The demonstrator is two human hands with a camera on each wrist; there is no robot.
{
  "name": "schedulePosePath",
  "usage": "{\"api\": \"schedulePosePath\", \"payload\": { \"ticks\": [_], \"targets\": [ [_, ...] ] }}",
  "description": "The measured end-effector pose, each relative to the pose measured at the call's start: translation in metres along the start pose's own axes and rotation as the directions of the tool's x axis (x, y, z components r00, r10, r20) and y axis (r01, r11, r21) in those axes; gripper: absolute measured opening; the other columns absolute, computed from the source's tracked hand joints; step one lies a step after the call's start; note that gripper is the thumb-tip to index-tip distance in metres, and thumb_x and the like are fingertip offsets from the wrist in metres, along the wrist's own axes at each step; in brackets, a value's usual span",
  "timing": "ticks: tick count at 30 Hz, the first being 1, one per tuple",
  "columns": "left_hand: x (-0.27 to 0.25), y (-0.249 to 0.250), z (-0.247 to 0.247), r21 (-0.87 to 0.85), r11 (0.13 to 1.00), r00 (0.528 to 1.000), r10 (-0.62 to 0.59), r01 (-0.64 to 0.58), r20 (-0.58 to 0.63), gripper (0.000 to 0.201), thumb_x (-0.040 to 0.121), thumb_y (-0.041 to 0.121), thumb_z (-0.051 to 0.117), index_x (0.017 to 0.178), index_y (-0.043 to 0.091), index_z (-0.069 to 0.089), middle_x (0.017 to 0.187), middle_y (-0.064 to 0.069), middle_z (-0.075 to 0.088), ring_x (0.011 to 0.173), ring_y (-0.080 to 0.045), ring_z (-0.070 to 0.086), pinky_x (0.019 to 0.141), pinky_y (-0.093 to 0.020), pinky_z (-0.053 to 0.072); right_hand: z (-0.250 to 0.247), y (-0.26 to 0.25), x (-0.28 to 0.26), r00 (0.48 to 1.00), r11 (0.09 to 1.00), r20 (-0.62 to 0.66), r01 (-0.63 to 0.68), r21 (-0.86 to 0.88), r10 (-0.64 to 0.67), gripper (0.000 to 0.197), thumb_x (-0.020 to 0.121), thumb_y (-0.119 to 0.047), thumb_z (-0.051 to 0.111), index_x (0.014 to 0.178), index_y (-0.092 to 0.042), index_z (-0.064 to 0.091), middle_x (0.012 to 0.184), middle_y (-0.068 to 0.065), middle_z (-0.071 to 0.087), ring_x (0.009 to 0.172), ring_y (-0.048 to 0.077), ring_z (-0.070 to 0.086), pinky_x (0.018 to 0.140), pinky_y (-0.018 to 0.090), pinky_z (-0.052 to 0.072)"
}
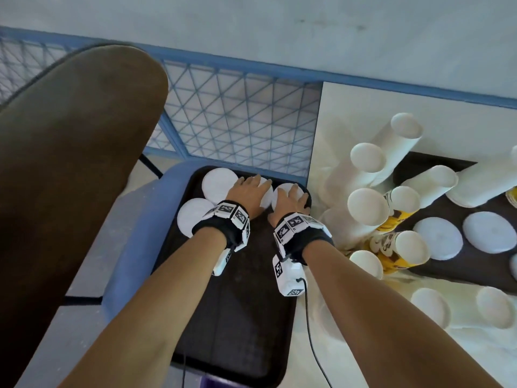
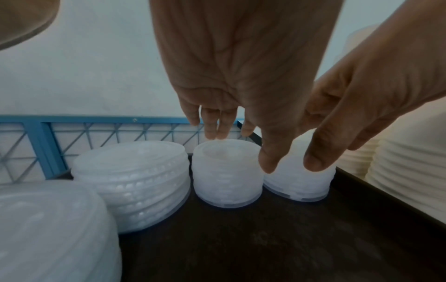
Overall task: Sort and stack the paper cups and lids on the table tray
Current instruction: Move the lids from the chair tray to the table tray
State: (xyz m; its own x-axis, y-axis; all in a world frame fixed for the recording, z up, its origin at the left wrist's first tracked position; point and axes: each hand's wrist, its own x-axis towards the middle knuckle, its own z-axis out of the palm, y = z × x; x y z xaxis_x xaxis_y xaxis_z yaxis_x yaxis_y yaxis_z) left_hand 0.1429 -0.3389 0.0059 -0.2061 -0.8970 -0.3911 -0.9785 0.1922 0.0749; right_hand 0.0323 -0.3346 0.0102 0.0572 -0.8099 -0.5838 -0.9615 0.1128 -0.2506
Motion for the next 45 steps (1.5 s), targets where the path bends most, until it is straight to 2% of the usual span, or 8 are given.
{"api": "schedulePosePath", "payload": {
  "ticks": [8, 15, 20, 28, 35, 38, 42, 45],
  "targets": [
    [-0.029, 0.0, 0.019, -0.071, 0.997, 1.0, -0.023, 0.023, -0.003, 0.062, 0.091, 0.022, 0.054, 0.145, 0.019, 0.025, 0.153, -0.015, 0.019, 0.137, -0.03, 0.028, 0.112, -0.036, 0.022, 0.023, -0.005, -0.029, 1.0, 0.997, -0.022, -0.013, -0.08, 0.011, 0.069, 0.086, -0.022, 0.061, 0.143, -0.018, 0.022, 0.156, 0.014, 0.003, 0.14, 0.041, 0.011, 0.109, 0.051, 0.027],
    [-0.113, 0.007, 0.054, -0.161, 0.979, 0.992, -0.127, 0.121, -0.026, 0.062, 0.083, 0.02, 0.062, 0.139, 0.02, 0.035, 0.145, -0.011, 0.028, 0.129, -0.028, 0.034, 0.105, -0.035, 0.031, 0.062, -0.01, -0.08, 0.998, 0.984, -0.036, 0.047, -0.172, -0.054, 0.061, 0.084, -0.013, 0.062, 0.137, -0.015, 0.032, 0.145, 0.013, 0.02, 0.13, 0.038, 0.028, 0.1, 0.048, 0.038],
    [-0.168, 0.006, 0.078, -0.205, 0.945, 0.967, -0.254, 0.253, 0.022, 0.075, 0.076, 0.028, 0.069, 0.14, 0.022, 0.03, 0.138, -0.007, 0.034, 0.126, -0.025, 0.035, 0.101, -0.036, 0.035, 0.091, -0.009, -0.113, 0.991, 0.964, -0.017, 0.123, -0.234, -0.131, 0.07, 0.075, -0.007, 0.071, 0.133, -0.012, 0.031, 0.137, 0.009, 0.029, 0.128, 0.033, 0.033, 0.101, 0.05, 0.038],
    [-0.193, 0.006, 0.096, -0.348, 0.843, 0.912, -0.392, 0.41, 0.123, 0.089, 0.067, 0.034, 0.076, 0.14, 0.022, 0.027, 0.138, -0.009, 0.023, 0.127, -0.029, 0.029, 0.094, -0.044, 0.045, 0.104, -0.015, -0.123, 0.991, 0.969, -0.028, 0.121, -0.216, -0.13, 0.077, 0.071, -0.008, 0.075, 0.129, -0.015, 0.026, 0.137, 0.013, 0.025, 0.128, 0.033, 0.031, 0.098, 0.053, 0.041],
    [-0.192, 0.009, 0.111, -0.389, 0.8, 0.889, -0.427, 0.457, 0.167, 0.101, 0.067, 0.036, 0.078, 0.145, 0.027, 0.015, 0.137, -0.007, 0.025, 0.126, -0.028, 0.031, 0.088, -0.045, 0.047, 0.102, -0.009, -0.111, 0.98, 0.97, 0.146, 0.164, -0.177, -0.139, 0.121, 0.057, -0.035, 0.087, 0.144, -0.028, 0.004, 0.15, 0.014, -0.003, 0.137, 0.041, 0.015, 0.101, 0.059, 0.037],
    [-0.189, 0.011, 0.114, -0.4, 0.789, 0.883, -0.444, 0.466, 0.153, 0.1, 0.066, 0.039, 0.078, 0.144, 0.027, 0.017, 0.136, -0.006, 0.028, 0.125, -0.027, 0.033, 0.087, -0.044, 0.047, 0.106, -0.006, -0.107, 0.962, 0.961, 0.204, 0.216, -0.174, -0.179, 0.112, 0.061, -0.037, 0.084, 0.144, -0.034, 0.01, 0.152, 0.014, -0.006, 0.136, 0.04, 0.016, 0.1, 0.058, 0.038],
    [-0.186, 0.015, 0.115, -0.41, 0.77, 0.87, -0.469, 0.488, 0.154, 0.09, 0.068, 0.032, 0.077, 0.14, 0.024, 0.024, 0.133, -0.007, 0.031, 0.123, -0.027, 0.035, 0.086, -0.042, 0.047, 0.113, 0.001, -0.104, 0.965, 0.96, 0.188, 0.219, -0.178, -0.185, 0.088, 0.067, -0.027, 0.081, 0.137, -0.027, 0.027, 0.145, 0.012, 0.015, 0.129, 0.035, 0.027, 0.094, 0.049, 0.046],
    [-0.186, 0.017, 0.115, -0.433, 0.746, 0.859, -0.484, 0.506, 0.17, 0.089, 0.066, 0.029, 0.078, 0.137, 0.023, 0.025, 0.132, -0.007, 0.03, 0.123, -0.027, 0.033, 0.085, -0.042, 0.047, 0.116, 0.006, -0.104, 0.967, 0.962, 0.163, 0.224, -0.156, -0.199, 0.089, 0.066, -0.022, 0.082, 0.136, -0.023, 0.027, 0.14, 0.011, 0.021, 0.129, 0.031, 0.026, 0.093, 0.044, 0.048]
  ]
}}
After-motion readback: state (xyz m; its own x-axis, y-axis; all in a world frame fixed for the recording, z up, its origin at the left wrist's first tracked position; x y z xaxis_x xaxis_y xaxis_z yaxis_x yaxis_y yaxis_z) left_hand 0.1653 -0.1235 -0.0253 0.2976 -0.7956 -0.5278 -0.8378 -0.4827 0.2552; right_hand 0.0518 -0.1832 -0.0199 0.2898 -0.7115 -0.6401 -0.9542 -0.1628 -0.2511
